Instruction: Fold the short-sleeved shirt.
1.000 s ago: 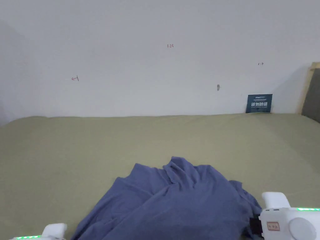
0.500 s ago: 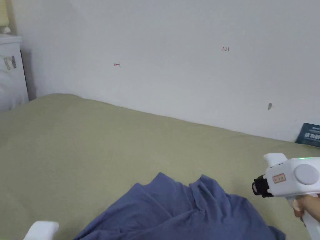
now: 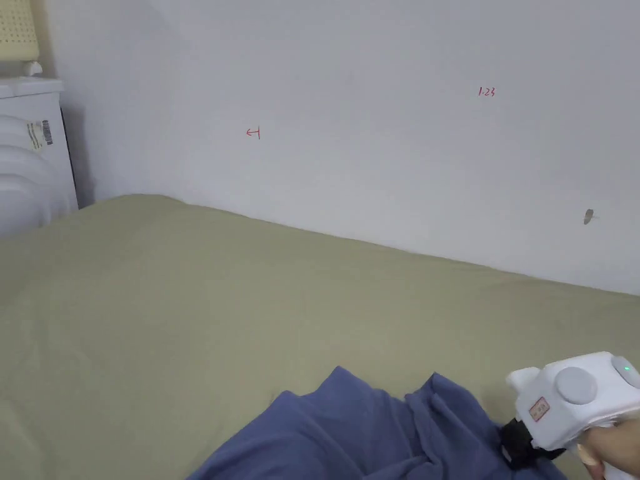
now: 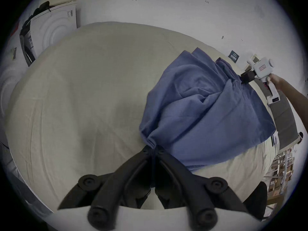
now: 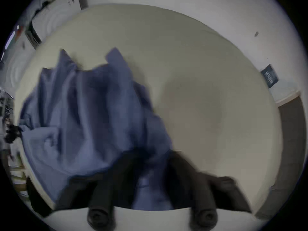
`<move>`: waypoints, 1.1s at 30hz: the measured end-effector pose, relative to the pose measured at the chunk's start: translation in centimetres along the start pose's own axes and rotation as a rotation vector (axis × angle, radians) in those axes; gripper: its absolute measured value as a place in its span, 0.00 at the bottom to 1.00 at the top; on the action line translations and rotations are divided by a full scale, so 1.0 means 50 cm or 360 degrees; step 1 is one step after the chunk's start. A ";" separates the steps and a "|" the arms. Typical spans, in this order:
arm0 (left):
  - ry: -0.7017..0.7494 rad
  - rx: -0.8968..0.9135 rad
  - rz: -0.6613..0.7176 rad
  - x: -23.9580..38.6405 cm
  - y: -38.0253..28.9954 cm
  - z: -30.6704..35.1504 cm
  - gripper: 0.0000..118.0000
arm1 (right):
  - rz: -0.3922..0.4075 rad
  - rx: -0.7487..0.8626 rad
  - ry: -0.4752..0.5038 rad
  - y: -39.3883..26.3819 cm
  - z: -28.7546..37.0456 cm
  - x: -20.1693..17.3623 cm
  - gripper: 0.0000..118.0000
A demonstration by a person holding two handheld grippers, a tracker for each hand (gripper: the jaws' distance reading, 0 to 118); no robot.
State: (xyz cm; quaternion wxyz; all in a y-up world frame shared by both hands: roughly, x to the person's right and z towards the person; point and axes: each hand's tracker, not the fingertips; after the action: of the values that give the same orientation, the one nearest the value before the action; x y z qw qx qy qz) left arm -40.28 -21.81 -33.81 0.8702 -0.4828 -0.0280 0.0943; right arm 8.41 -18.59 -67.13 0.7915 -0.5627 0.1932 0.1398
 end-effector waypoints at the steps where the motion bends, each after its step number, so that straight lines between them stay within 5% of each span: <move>1: 0.0004 -0.0004 -0.0006 0.001 0.001 -0.001 0.02 | 0.0023 0.0060 -0.0021 -0.009 0.008 -0.003 0.04; 3: 0.0018 -0.0003 -0.0016 0.007 0.001 0.002 0.02 | 0.0091 0.0156 -0.0175 -0.014 0.032 -0.024 0.04; 13: -0.0068 0.0174 0.0062 0.003 0.051 0.103 0.02 | -0.0020 0.0594 -0.0219 -0.061 0.297 -0.040 0.04; 24: -0.0104 0.0538 -0.0039 0.080 0.298 0.267 0.02 | -0.0268 0.1080 -0.0364 -0.119 0.610 -0.009 0.04; 33: -0.0078 0.0685 -0.0145 0.181 0.525 0.345 0.02 | -0.0384 0.1239 -0.0560 -0.095 0.763 0.056 0.04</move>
State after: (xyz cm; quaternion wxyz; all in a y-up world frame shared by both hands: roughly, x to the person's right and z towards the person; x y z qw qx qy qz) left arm -37.43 7.86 -47.21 0.9555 -0.2819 -0.0500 0.0705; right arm 18.65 15.89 -53.31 0.9759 -0.2090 0.0268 0.0569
